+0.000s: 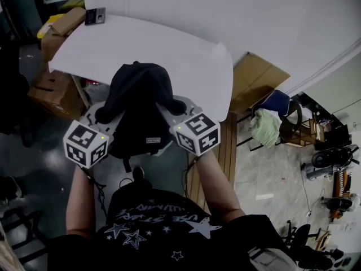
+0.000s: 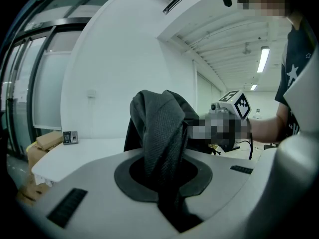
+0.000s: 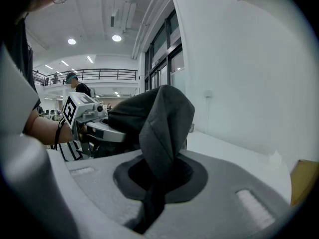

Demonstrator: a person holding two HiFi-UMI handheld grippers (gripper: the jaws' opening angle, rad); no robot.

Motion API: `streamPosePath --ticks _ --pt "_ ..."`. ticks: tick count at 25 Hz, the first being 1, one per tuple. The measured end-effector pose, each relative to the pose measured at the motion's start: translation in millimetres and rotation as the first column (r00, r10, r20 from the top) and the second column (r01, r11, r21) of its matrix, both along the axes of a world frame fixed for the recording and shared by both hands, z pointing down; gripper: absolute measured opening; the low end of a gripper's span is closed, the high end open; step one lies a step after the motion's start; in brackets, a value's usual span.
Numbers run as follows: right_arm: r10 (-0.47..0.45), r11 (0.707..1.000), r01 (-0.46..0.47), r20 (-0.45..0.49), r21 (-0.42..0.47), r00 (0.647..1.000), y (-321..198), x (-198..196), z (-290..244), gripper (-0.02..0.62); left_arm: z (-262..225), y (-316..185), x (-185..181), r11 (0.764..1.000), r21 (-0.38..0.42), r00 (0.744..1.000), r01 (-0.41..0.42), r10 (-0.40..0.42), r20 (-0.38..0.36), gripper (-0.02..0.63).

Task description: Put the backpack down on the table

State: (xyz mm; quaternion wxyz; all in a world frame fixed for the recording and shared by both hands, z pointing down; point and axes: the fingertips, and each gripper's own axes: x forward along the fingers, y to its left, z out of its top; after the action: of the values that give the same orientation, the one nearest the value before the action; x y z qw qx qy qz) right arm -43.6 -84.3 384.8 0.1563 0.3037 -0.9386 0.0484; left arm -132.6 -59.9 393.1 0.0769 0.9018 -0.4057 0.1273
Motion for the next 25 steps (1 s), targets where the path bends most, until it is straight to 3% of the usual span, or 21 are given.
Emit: streamPosePath --ticks 8,15,25 --pt "0.049 0.999 -0.049 -0.006 0.006 0.999 -49.6 -30.2 -3.7 0.018 -4.5 -54.7 -31.0 0.999 0.019 0.999 -0.043 0.043 0.008 0.05" --pt "0.076 0.997 -0.076 -0.01 0.029 0.997 -86.1 -34.5 -11.8 0.018 -11.5 -96.2 -36.2 0.997 0.044 0.998 -0.063 0.063 0.012 0.051" --pt "-0.017 0.997 0.015 0.032 0.076 0.999 -134.0 -25.7 -45.4 0.018 -43.1 -138.7 -26.5 0.998 0.058 0.999 -0.019 0.018 0.027 0.051"
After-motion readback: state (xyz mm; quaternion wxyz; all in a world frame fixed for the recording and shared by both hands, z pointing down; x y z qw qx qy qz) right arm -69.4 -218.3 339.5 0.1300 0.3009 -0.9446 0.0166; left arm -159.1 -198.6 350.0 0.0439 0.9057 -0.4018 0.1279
